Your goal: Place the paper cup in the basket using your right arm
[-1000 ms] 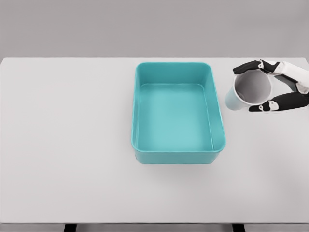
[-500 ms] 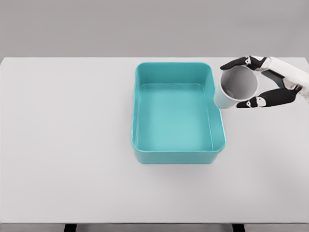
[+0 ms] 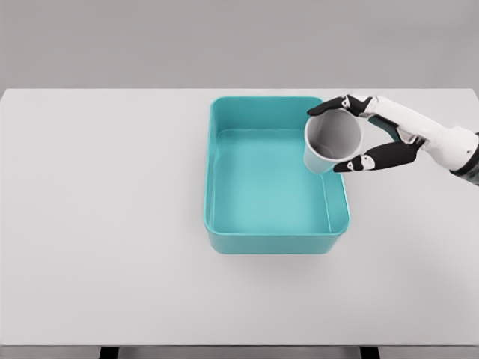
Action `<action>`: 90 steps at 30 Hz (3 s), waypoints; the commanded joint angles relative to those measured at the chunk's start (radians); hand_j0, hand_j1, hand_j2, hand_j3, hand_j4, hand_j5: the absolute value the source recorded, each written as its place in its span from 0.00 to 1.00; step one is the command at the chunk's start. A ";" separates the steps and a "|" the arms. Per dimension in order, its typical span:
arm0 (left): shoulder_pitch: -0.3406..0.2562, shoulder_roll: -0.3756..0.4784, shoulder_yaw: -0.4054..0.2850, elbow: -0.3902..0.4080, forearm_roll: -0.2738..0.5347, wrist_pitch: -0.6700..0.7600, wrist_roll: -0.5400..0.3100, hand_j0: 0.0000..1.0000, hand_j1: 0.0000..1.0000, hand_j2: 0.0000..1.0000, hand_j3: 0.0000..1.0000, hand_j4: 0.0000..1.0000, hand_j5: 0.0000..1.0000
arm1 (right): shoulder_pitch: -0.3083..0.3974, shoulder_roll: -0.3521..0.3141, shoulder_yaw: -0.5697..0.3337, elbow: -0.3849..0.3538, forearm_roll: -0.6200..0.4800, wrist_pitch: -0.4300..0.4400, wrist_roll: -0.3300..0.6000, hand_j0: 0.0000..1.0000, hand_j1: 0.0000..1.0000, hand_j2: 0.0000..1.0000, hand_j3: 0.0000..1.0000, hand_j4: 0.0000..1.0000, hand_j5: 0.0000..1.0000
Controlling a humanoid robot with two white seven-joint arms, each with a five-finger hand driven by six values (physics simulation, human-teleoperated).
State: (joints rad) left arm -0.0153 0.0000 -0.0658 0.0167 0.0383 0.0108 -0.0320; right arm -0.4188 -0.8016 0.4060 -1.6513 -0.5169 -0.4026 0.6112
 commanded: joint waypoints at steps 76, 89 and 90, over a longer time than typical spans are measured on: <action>0.000 0.000 0.000 0.000 0.000 0.000 0.000 1.00 1.00 1.00 1.00 1.00 1.00 | -0.061 0.352 0.155 0.357 0.241 -0.073 0.000 0.78 0.78 0.78 0.78 0.78 0.78; 0.000 0.000 0.000 0.000 0.000 0.001 0.000 1.00 1.00 1.00 1.00 1.00 1.00 | -0.061 0.354 0.165 0.363 0.242 -0.074 0.000 0.82 0.82 0.82 0.82 0.82 0.82; 0.000 0.000 0.000 0.000 0.000 0.000 0.000 1.00 1.00 1.00 1.00 1.00 1.00 | -0.061 0.352 0.165 0.361 0.242 -0.074 0.000 0.84 0.84 0.84 0.84 0.84 0.84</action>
State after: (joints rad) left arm -0.0153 0.0000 -0.0656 0.0167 0.0382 0.0109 -0.0320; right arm -0.4802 -0.4481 0.5700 -1.2882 -0.2670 -0.4784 0.6111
